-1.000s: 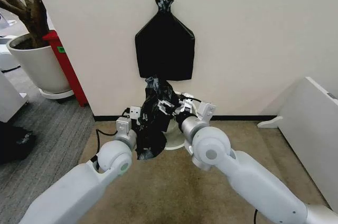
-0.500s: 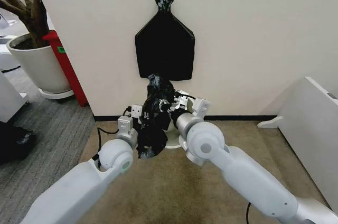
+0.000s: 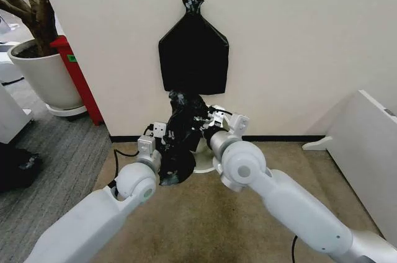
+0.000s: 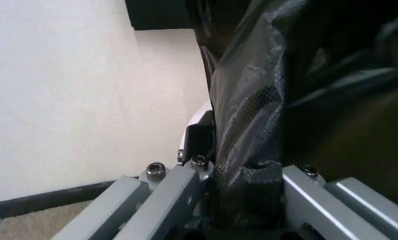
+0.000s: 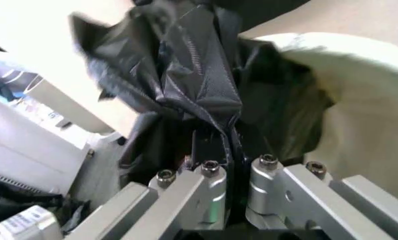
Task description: Place the garbage bag over the trash bin.
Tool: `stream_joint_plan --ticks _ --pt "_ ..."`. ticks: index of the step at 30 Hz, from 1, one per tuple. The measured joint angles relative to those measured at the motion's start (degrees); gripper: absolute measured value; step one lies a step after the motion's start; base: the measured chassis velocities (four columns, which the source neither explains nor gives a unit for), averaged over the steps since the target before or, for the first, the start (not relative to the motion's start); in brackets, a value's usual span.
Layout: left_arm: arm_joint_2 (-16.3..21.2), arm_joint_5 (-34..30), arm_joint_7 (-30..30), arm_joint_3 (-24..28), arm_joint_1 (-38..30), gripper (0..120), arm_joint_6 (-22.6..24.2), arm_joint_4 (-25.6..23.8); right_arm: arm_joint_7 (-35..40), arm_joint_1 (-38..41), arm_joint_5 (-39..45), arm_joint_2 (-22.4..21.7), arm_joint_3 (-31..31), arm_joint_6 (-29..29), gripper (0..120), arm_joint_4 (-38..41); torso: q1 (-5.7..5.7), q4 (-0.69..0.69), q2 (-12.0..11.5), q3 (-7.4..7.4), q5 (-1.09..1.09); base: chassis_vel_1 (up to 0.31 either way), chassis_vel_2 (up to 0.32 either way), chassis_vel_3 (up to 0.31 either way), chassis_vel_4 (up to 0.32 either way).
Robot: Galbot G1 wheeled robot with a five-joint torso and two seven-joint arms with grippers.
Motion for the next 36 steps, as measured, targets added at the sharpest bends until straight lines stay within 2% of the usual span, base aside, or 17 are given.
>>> stream_joint_plan --ticks 13,23,25,28,29,34,36 --pt "0.4 -0.6 -0.2 -2.1 1.4 1 0.0 0.1 1.1 -8.3 -3.4 -6.2 4.6 0.5 0 4.7 0.0 -0.01 0.0 0.0 0.0 0.0 0.0 0.0 0.0" --pt "0.9 -0.4 0.0 -2.7 2.6 1 -0.1 -0.5 -2.4 -6.2 -4.4 -5.8 3.9 1.4 0 6.7 0.0 0.01 0.0 0.0 -0.01 0.0 0.0 0.0 0.0" --pt "1.1 -0.1 0.2 -2.8 2.7 1 -0.1 -0.5 -4.9 -5.1 -7.2 -5.8 3.1 -0.2 0 6.8 0.0 0.01 0.0 0.0 -0.01 0.0 0.0 0.0 0.0" --pt "1.6 1.5 0.9 -2.8 3.0 1 0.0 -0.5 -10.3 -2.9 -15.7 -6.4 1.2 -3.9 0 5.5 0.0 0.0 0.0 0.0 0.0 0.0 0.0 0.0 0.0" --pt "1.6 1.5 0.9 -2.8 3.0 1 0.0 -0.5 -10.3 -2.9 -15.7 -6.4 1.2 -3.9 0 5.5 0.0 0.0 0.0 0.0 0.0 0.0 0.0 0.0 0.0" --pt "2.1 2.2 1.1 -2.8 2.6 1 1.7 -0.6 -21.3 1.1 -34.5 -7.6 -2.8 -9.7 12 2.6 0.0 -0.01 0.0 0.0 -0.01 0.0 0.0 0.0 0.0" --pt "2.2 2.8 1.2 -2.7 2.1 1 2.4 -0.6 -23.5 4.2 -39.5 -7.3 -5.6 -11.2 22 1.6 0.0 -0.01 0.0 0.0 -0.01 0.0 0.0 0.0 0.0"
